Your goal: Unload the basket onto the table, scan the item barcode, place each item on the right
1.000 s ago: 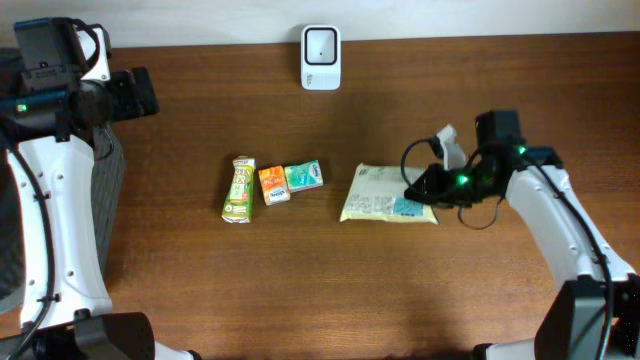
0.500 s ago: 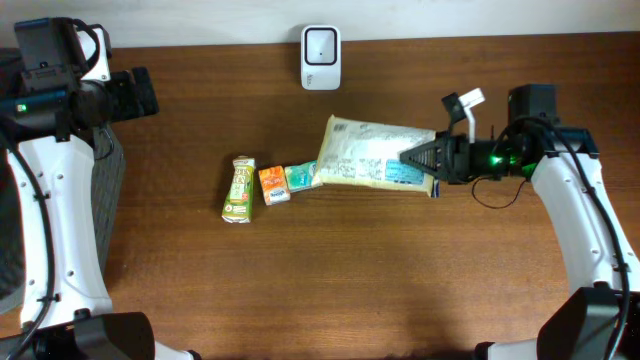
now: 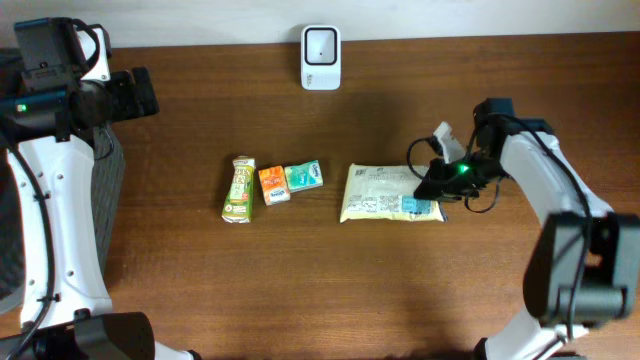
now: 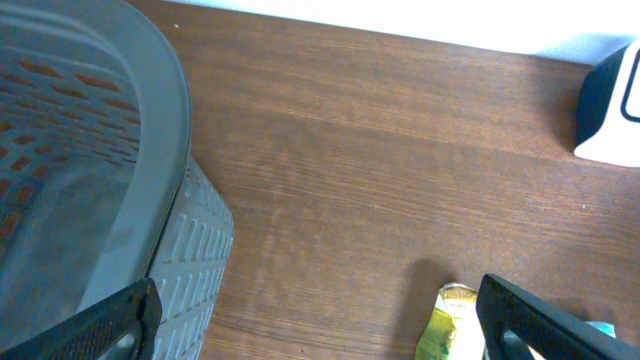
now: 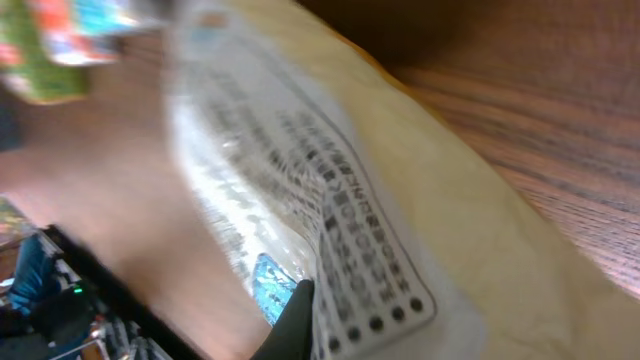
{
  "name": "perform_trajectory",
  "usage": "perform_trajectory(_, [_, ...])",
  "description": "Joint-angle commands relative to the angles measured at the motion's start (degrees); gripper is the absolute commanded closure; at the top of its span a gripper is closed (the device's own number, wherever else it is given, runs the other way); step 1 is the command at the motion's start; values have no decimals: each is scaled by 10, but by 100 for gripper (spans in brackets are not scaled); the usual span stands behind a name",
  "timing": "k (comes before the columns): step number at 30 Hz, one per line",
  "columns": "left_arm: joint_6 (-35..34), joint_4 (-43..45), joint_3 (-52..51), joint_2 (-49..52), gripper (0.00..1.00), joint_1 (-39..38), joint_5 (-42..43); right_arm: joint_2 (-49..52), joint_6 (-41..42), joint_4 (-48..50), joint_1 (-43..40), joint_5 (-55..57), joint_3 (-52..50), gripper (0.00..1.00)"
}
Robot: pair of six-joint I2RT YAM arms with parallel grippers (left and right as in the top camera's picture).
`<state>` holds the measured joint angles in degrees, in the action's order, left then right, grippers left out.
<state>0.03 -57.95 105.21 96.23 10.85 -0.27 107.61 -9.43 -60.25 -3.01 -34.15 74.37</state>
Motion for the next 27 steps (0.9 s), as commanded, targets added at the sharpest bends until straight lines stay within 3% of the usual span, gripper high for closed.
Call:
perform_trajectory(1, [9, 0, 2, 1, 1, 1, 0, 52, 2, -4, 4, 45, 4, 96])
perform_trajectory(2, [9, 0, 2, 1, 1, 1, 0, 61, 10, -3, 4, 45, 4, 84])
perform_trajectory(3, [8, 0, 2, 1, 1, 1, 0, 64, 17, 0, 4, 44, 4, 59])
perform_trajectory(5, [9, 0, 2, 1, 1, 1, 0, 64, 48, 10, 4, 45, 4, 38])
perform_trajectory(9, [9, 0, 2, 1, 1, 1, 0, 64, 134, 37, 4, 42, -3, 24])
perform_trajectory(15, [8, 0, 2, 1, 1, 1, 0, 64, 220, 200, 17, -4, -104, 22])
perform_trajectory(16, [8, 0, 2, 1, 1, 1, 0, 64, 220, 216, 27, -3, -118, 23])
perform_trajectory(18, [9, 0, 2, 1, 1, 1, 0, 64, 220, 234, 40, -3, -135, 36])
perform_trajectory(19, [8, 0, 2, 1, 1, 1, 0, 64, 220, 242, 43, -3, -142, 72])
perform_trajectory(20, [9, 0, 2, 1, 1, 1, 0, 64, 220, 243, 42, -3, -142, 92])
perform_trajectory(25, [8, 0, 2, 1, 1, 1, 0, 64, 219, 245, 32, -26, -136, 96])
perform_trajectory(27, [8, 0, 2, 1, 1, 1, 0, 51, 164, 240, 11, -88, -120, 96])
